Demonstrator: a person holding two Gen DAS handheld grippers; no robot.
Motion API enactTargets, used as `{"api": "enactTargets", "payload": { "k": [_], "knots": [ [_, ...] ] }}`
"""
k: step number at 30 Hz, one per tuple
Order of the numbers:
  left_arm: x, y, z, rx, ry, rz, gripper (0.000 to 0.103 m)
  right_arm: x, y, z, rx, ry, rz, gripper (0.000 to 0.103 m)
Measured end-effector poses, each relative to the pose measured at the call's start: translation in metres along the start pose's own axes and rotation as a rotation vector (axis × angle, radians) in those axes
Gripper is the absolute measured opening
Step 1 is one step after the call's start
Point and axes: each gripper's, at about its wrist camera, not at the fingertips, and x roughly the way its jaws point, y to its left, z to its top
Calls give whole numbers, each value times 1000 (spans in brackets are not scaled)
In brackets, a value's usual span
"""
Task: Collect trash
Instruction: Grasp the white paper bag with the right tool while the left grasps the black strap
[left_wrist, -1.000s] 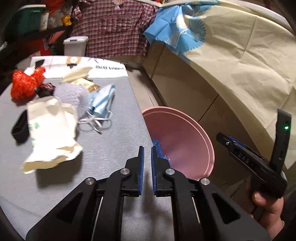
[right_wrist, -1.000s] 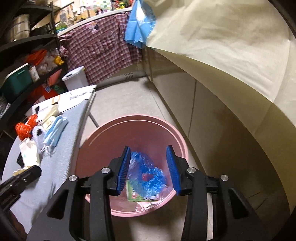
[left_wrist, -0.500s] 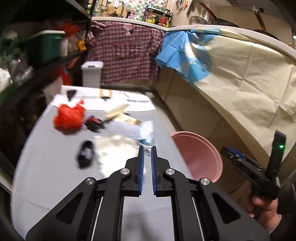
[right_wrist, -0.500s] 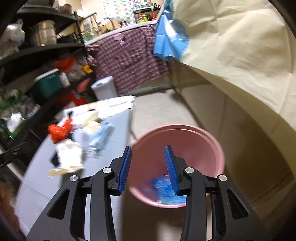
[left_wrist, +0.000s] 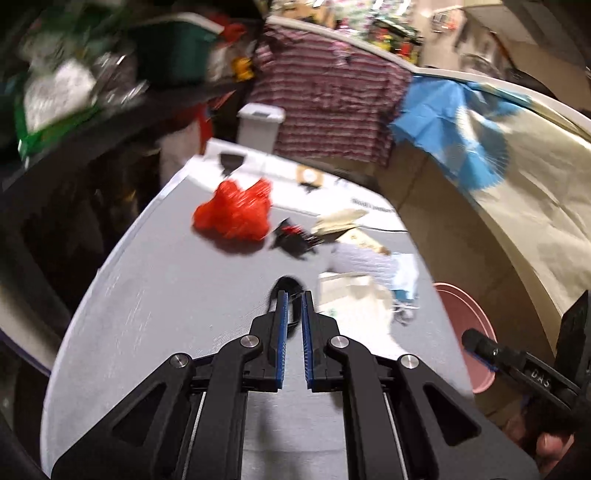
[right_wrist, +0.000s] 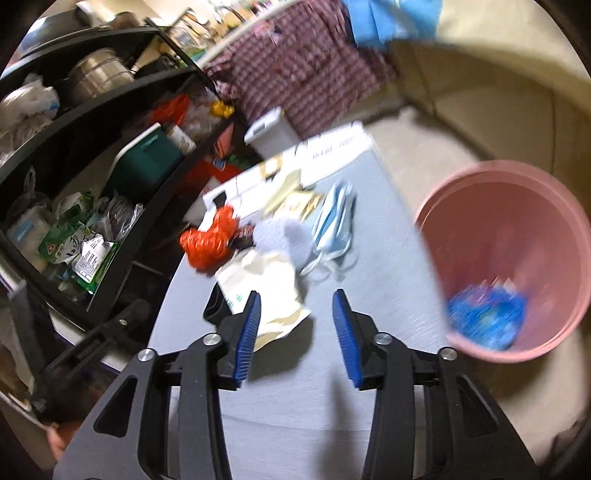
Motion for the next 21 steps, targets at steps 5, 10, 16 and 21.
{"api": "enactTargets", "payload": {
  "k": [5, 10, 16, 21],
  "knots": [
    [17, 13, -3, -14, 13, 26, 11, 36, -7, -10, 105, 105, 36, 54],
    [27, 6, -5, 40, 23, 10, 39, 61, -3, -15, 125, 164, 46, 54],
    [51, 12, -8, 12, 81, 0, 40, 77, 5, -16, 104, 198, 59, 54],
    [67, 16, -12, 1, 140, 20, 40, 80, 7, -14, 92, 189, 39, 49]
  ]
}}
